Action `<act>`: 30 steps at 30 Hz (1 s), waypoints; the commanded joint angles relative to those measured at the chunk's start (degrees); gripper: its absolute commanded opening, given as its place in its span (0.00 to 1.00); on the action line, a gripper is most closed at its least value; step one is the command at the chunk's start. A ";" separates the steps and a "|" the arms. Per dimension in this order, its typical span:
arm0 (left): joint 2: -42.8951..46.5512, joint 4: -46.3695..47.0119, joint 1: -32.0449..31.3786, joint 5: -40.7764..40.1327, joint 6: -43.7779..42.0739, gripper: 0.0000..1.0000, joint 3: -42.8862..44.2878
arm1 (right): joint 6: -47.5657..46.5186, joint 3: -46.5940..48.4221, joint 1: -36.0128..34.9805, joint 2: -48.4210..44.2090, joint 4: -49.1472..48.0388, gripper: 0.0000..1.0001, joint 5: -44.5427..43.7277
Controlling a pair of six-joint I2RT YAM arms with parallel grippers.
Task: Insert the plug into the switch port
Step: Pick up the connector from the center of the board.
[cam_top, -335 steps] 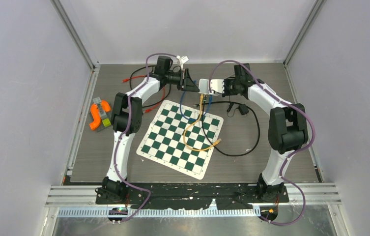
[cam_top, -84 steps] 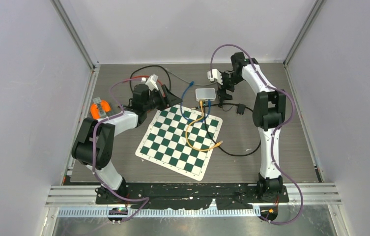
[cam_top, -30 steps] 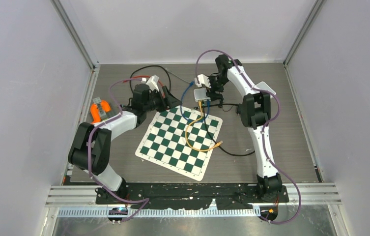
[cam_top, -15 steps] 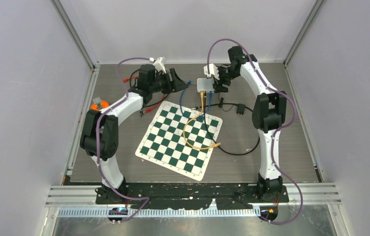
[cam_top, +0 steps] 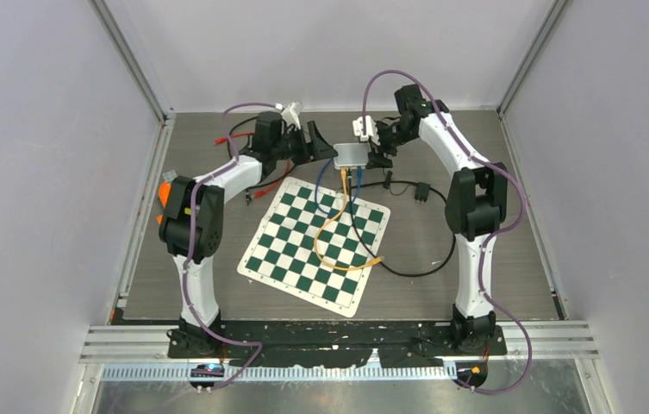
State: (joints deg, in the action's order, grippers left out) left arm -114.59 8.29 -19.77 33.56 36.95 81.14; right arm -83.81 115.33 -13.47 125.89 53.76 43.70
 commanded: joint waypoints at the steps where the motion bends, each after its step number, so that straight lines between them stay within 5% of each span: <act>1: -1.30 4.53 -0.09 2.99 2.79 0.71 2.97 | 0.71 -0.42 -0.97 -6.13 -1.00 0.45 4.57; 16: -5.70 18.27 -0.09 6.34 16.55 0.68 2.33 | 5.83 -8.33 -0.72 -10.12 -9.03 0.45 5.98; 24: -7.52 17.74 -0.18 7.16 17.65 0.63 4.79 | 8.40 -9.50 0.16 -10.74 -12.24 0.45 7.10; 30: -8.65 22.28 -0.18 8.62 22.37 0.31 4.73 | 11.56 -9.69 0.46 -10.19 -15.24 0.49 5.69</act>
State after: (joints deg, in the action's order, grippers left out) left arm -122.41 24.25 -19.77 39.64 55.79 83.55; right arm -76.47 105.41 -13.06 120.20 43.27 47.31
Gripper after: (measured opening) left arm 0.423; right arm 0.737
